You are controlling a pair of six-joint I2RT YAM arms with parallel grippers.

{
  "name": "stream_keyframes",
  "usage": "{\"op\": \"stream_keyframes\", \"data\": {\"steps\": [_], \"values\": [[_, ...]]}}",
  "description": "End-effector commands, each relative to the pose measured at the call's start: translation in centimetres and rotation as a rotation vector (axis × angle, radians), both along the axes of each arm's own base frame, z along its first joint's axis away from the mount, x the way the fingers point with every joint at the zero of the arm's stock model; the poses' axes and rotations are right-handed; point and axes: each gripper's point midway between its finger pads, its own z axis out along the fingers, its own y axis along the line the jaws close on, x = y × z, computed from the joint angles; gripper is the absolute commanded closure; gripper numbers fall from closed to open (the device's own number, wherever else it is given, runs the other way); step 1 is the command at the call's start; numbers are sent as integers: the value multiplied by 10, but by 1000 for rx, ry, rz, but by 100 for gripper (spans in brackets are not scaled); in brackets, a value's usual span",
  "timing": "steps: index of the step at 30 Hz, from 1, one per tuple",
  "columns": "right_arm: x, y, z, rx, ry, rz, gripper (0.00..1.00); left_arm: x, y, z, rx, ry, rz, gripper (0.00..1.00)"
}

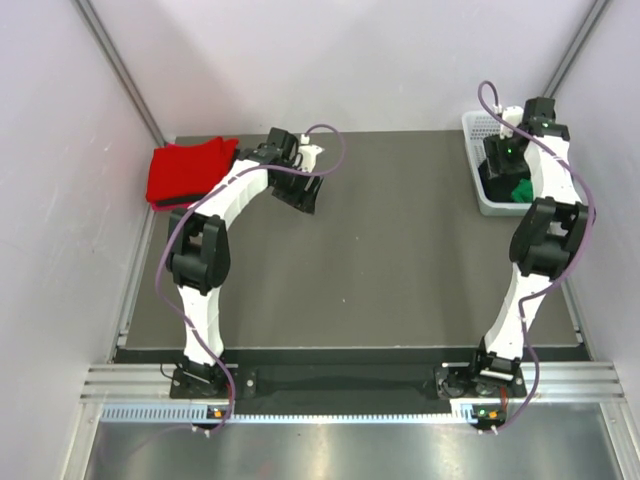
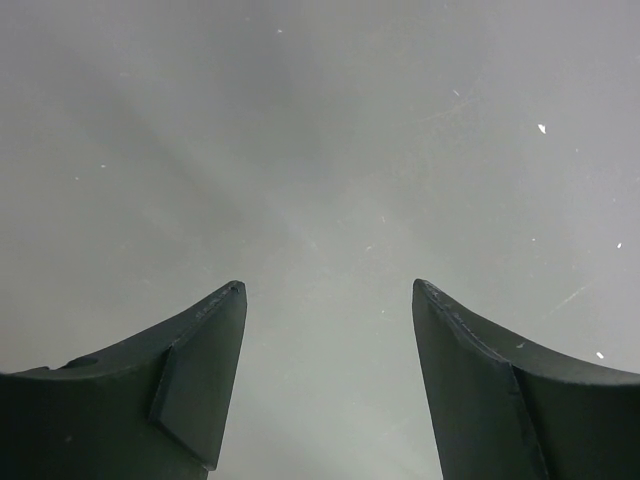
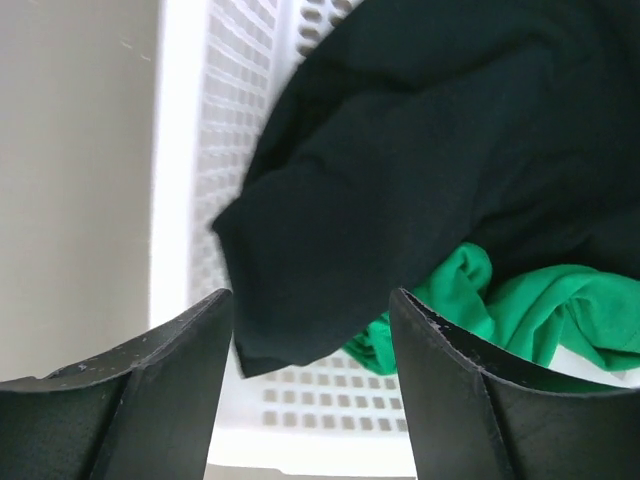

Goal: Fold and stack the t-shirts
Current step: Grab the tshirt from the pile

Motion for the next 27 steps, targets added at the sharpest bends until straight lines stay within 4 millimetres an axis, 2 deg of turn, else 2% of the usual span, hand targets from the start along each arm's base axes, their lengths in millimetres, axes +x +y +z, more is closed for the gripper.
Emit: {"op": "stream_keyframes", "data": {"steps": [1, 7, 10, 14, 16, 17, 18, 20, 21, 22, 24, 25, 27], "values": [[3, -16, -4, -40, 10, -3, 35, 12, -5, 16, -3, -62, -21, 28], [2, -13, -31, -14, 70, 15, 32, 15, -5, 13, 20, -63, -25, 28], [2, -12, -37, -9, 82, 31, 36, 15, -6, 13, 34, -74, -34, 27], [3, -9, -42, 4, 94, 62, 70, 15, -6, 10, 52, -77, -38, 27], [2, -5, -37, 17, 87, 82, 81, 15, -7, 9, 59, -78, -42, 27], [2, -5, -33, 15, 78, 83, 100, 15, -9, 11, 58, -85, -47, 27], [3, -5, -27, 8, 65, 80, 100, 15, -10, 12, 58, -87, -49, 27], [12, -7, 18, -19, -43, 94, 100, 17, -11, 16, 56, -98, -50, 27], [11, -4, 30, -17, -67, 100, 100, 18, -12, 18, 53, -104, -50, 27], [15, -4, 73, -40, -171, 98, 100, 20, -11, 20, 53, -114, -48, 27], [15, 2, 118, -49, -275, 108, 100, 25, -9, 27, 63, -141, -33, 27], [10, 8, 159, -69, -363, 121, 100, 28, -9, 30, 64, -153, -24, 27], [3, 21, 194, -96, -439, 149, 100, 32, -6, 33, 78, -168, -15, 27]]}}
